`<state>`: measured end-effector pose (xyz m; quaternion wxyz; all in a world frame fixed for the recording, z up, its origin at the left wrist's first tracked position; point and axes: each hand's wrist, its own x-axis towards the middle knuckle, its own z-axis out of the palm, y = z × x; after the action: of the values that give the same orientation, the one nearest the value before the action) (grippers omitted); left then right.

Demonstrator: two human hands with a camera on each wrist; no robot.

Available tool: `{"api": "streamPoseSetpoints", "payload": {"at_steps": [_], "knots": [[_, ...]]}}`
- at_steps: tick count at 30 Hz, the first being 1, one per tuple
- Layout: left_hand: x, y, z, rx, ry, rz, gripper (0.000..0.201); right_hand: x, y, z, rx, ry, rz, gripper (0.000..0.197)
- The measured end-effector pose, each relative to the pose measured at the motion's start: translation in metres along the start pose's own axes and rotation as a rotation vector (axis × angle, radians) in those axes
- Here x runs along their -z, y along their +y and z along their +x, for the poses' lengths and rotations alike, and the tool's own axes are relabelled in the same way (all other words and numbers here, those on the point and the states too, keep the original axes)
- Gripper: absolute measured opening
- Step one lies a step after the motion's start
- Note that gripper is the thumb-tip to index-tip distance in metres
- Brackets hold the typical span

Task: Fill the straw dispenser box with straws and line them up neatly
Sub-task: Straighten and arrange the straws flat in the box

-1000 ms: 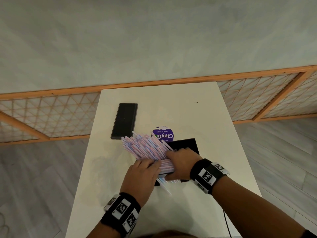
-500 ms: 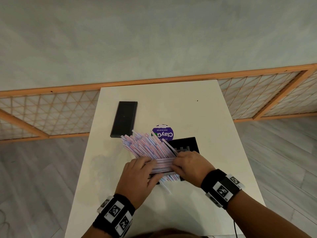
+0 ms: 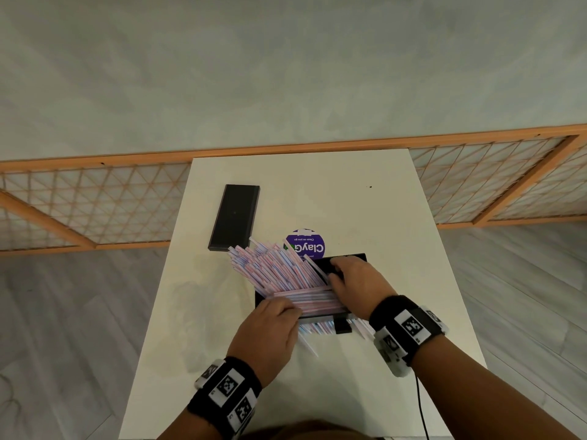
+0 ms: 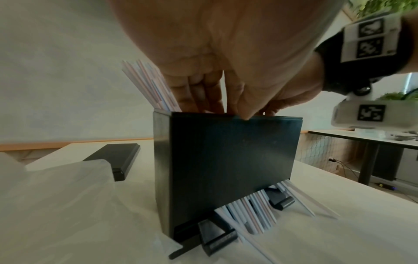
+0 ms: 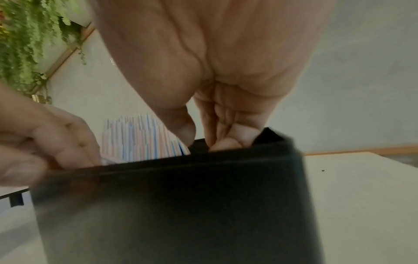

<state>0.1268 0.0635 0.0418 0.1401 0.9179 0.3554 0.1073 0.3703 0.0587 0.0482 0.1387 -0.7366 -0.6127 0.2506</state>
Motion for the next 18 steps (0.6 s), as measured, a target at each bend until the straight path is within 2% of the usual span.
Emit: {"api": "streamPoseSetpoints", "payload": {"at_steps": [3, 6, 12, 18], "knots": [[0.003, 0.006, 0.007, 0.040, 0.022, -0.022, 0.025, -0.008, -0.002, 0.016, -0.074, -0.189, -0.083, 0.021], [0.003, 0.007, 0.010, 0.109, 0.013, 0.003, 0.034, -0.016, -0.005, 0.023, -0.097, -0.264, -0.122, 0.028], [-0.010, -0.002, 0.008, 0.125, -0.040, 0.036, 0.041, -0.020, -0.007, 0.023, -0.047, -0.258, -0.086, 0.027], [-0.010, -0.004, 0.009, 0.089, -0.020, 0.088, 0.040, 0.006, -0.008, 0.007, 0.055, -0.067, 0.064, 0.038]]}}
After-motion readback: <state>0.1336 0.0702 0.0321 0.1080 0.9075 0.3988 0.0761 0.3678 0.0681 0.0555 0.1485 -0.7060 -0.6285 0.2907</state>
